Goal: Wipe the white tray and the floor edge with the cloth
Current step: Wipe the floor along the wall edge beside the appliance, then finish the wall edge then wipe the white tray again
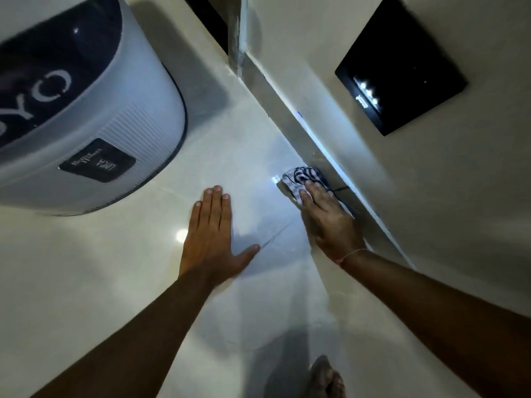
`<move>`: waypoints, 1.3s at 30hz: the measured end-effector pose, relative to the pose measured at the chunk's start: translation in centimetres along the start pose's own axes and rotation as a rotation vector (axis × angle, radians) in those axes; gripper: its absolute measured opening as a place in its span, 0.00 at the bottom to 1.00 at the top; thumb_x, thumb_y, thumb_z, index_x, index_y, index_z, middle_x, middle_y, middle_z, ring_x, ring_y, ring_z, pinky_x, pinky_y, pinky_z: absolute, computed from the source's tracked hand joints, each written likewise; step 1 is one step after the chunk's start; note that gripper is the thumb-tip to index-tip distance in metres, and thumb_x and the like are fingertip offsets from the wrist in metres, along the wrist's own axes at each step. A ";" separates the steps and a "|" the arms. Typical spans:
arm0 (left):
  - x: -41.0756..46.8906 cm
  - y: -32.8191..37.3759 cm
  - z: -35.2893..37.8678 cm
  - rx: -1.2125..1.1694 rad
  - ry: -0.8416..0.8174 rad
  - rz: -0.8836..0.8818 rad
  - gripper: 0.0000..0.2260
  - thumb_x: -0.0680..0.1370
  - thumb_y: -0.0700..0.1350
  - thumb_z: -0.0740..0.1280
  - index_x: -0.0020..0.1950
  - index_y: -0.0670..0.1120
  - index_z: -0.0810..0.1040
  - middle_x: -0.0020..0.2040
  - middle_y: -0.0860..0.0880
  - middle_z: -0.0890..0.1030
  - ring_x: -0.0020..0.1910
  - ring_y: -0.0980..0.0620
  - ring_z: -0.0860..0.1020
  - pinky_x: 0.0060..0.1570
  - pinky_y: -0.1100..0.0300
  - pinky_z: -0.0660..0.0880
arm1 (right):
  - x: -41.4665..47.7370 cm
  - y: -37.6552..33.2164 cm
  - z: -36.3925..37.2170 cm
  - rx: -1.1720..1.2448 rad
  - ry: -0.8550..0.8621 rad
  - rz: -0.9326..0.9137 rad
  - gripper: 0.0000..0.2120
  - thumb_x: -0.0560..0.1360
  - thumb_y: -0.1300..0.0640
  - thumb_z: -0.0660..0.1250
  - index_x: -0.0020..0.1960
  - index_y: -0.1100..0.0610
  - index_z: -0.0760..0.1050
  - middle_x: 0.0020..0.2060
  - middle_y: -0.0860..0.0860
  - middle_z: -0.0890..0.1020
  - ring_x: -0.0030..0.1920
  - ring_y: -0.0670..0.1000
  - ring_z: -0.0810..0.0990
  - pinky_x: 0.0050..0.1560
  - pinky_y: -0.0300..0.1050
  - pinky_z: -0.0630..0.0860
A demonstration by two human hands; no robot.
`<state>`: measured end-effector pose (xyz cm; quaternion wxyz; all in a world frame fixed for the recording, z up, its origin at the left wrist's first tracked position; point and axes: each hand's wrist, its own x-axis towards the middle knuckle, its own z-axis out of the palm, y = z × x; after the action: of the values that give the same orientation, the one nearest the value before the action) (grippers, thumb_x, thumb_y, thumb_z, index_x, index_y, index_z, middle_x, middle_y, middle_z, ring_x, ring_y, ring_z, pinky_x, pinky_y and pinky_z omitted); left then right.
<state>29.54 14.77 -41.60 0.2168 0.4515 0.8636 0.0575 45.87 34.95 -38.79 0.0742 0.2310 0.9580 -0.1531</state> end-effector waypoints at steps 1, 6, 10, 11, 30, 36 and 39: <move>-0.3 0.1 -0.2 0.005 -0.016 0.001 0.51 0.71 0.74 0.53 0.80 0.39 0.48 0.82 0.38 0.49 0.81 0.39 0.47 0.78 0.42 0.52 | 0.2 -0.6 0.0 0.002 -0.003 0.033 0.29 0.68 0.70 0.57 0.69 0.65 0.68 0.71 0.63 0.69 0.71 0.62 0.67 0.71 0.56 0.65; -2.7 1.6 -5.6 -0.018 0.004 0.076 0.47 0.73 0.69 0.58 0.80 0.39 0.47 0.81 0.37 0.50 0.81 0.38 0.48 0.78 0.45 0.48 | 1.0 -3.5 -3.4 0.125 0.050 0.205 0.34 0.62 0.76 0.61 0.67 0.61 0.71 0.69 0.60 0.72 0.70 0.60 0.69 0.69 0.52 0.68; -4.6 3.2 -13.8 -0.108 0.043 0.083 0.44 0.76 0.67 0.54 0.80 0.40 0.44 0.82 0.40 0.43 0.81 0.42 0.42 0.79 0.47 0.46 | -0.5 -6.8 -11.4 0.136 0.171 0.220 0.34 0.65 0.76 0.56 0.67 0.55 0.71 0.70 0.53 0.73 0.71 0.53 0.68 0.67 0.49 0.70; -5.0 3.4 -16.1 -0.135 0.053 0.076 0.43 0.77 0.67 0.53 0.80 0.41 0.42 0.81 0.41 0.41 0.81 0.44 0.39 0.79 0.48 0.44 | -0.7 -7.6 -13.5 0.141 0.187 0.228 0.35 0.64 0.76 0.55 0.68 0.55 0.71 0.70 0.53 0.72 0.71 0.53 0.68 0.66 0.50 0.71; -7.9 -15.1 -45.2 -0.070 0.377 -0.351 0.39 0.79 0.63 0.52 0.80 0.38 0.46 0.81 0.37 0.47 0.81 0.41 0.44 0.78 0.47 0.45 | 19.2 -35.4 -32.4 0.224 0.201 -0.225 0.33 0.70 0.76 0.62 0.73 0.60 0.63 0.72 0.57 0.68 0.74 0.57 0.62 0.70 0.55 0.68; -8.7 -19.5 -42.2 -0.016 0.326 -0.452 0.39 0.79 0.65 0.48 0.80 0.40 0.41 0.81 0.39 0.42 0.81 0.42 0.41 0.79 0.45 0.45 | 24.0 -40.1 -25.8 0.123 0.054 -0.309 0.33 0.69 0.77 0.59 0.72 0.63 0.64 0.72 0.59 0.69 0.74 0.61 0.62 0.69 0.58 0.67; -9.4 -20.0 -41.1 -0.025 0.297 -0.488 0.39 0.79 0.65 0.46 0.79 0.40 0.40 0.81 0.38 0.42 0.80 0.41 0.41 0.79 0.44 0.45 | 23.3 -40.1 -23.0 0.103 -0.161 -0.282 0.31 0.74 0.72 0.59 0.75 0.63 0.57 0.76 0.60 0.59 0.75 0.61 0.57 0.72 0.58 0.62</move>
<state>1.59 -0.60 -7.54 0.1011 0.2143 0.9683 0.0795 5.01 18.34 -11.67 0.1166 0.0849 0.9628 -0.2287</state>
